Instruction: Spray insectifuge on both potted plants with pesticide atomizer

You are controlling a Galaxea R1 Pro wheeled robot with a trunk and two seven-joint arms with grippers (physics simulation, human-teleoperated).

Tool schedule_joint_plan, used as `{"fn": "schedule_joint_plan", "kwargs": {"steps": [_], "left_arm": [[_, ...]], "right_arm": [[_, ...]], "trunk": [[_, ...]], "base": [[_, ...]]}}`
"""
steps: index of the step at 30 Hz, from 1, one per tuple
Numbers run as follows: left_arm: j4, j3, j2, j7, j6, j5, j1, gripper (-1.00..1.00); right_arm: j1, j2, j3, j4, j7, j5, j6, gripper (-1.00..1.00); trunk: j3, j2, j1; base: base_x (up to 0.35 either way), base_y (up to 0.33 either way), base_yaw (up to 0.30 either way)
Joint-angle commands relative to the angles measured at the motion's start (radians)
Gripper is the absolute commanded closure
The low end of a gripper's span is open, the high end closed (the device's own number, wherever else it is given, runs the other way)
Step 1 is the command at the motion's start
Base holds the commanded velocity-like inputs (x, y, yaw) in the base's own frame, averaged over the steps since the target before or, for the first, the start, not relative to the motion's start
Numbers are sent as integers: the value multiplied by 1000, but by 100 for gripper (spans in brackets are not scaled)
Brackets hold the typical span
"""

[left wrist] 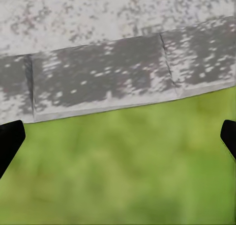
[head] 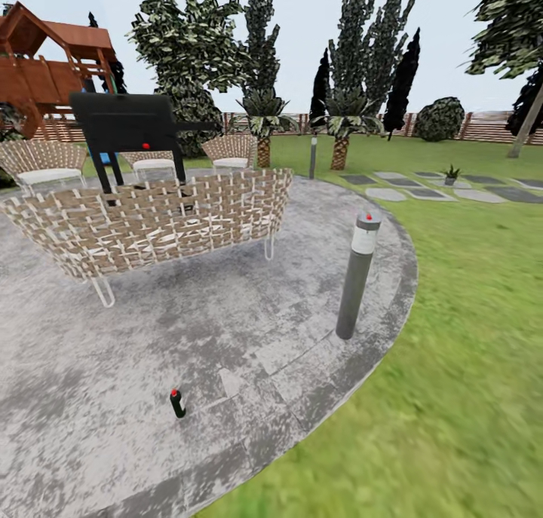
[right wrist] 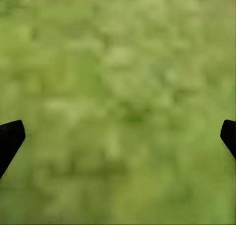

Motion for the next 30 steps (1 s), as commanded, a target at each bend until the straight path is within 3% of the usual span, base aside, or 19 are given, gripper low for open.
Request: {"fn": "schedule_joint_plan", "kwargs": {"steps": [1, 15, 30], "left_arm": [[1, -3, 0, 0, -3, 8, -1, -100], [1, -3, 0, 2, -3, 8, -1, -100], [1, -3, 0, 2, -3, 8, -1, -100]], "right_arm": [[0, 0, 0, 1, 0, 0, -3, -100], [0, 0, -1, 1, 0, 0, -3, -100], [0, -1, -1, 1, 0, 0, -3, -100]], "trunk": [[-1, 0, 0], [-1, 0, 0], [-1, 0, 0]], "base": [[272, -142, 276], [272, -145, 277], [255, -14, 277]]}}
